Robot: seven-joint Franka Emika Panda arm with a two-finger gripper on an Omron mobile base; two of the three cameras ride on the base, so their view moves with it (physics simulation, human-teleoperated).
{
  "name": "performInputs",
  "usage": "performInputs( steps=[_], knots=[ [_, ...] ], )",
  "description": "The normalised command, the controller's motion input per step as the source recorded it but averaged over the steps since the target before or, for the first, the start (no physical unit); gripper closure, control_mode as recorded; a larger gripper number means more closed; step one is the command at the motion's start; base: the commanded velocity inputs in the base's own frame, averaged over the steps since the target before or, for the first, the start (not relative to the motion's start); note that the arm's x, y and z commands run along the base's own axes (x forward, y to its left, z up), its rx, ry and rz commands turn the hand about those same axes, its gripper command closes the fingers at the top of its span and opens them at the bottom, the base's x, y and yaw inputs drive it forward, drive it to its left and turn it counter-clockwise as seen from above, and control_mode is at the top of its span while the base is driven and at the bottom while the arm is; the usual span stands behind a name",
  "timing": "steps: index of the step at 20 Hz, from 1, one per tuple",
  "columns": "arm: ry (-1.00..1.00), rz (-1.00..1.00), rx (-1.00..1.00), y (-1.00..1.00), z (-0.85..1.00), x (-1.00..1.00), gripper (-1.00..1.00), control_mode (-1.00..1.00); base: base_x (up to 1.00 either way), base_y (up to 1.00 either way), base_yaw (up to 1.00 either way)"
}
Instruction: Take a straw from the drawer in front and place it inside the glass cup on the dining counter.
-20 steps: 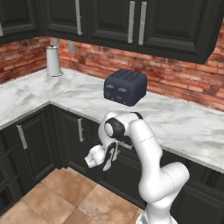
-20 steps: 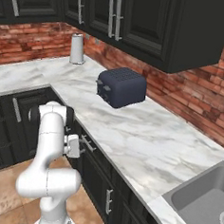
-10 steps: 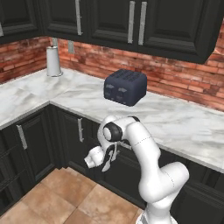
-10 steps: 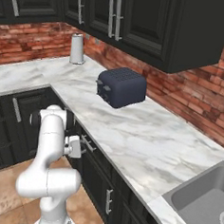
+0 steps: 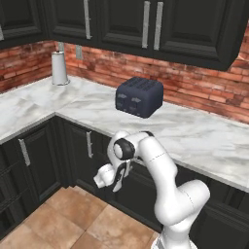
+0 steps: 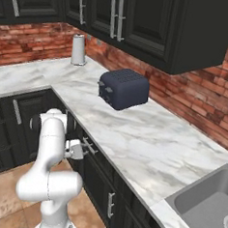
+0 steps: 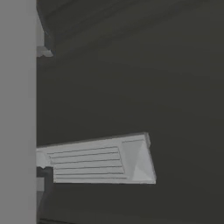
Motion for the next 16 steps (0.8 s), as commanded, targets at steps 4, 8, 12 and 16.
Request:
performInputs(
  steps=[4,8,12,16],
  knots=[
    [-0.11,0.00,0.00,0.00,0.19,-0.02,-1.00,-1.00,0.00,0.00,0.00],
    [-0.03,0.00,0.00,0.00,0.29,-0.03,-1.00,-1.00,0.00,0.00,0.00],
    [0.00,0.00,0.00,0.00,0.30,0.00,-1.00,-1.00,0.00,0.00,0.00],
    [0.00,0.00,0.00,-0.05,0.17,0.07,-1.00,-1.00,0.00,0.00,0.00]
  ],
)
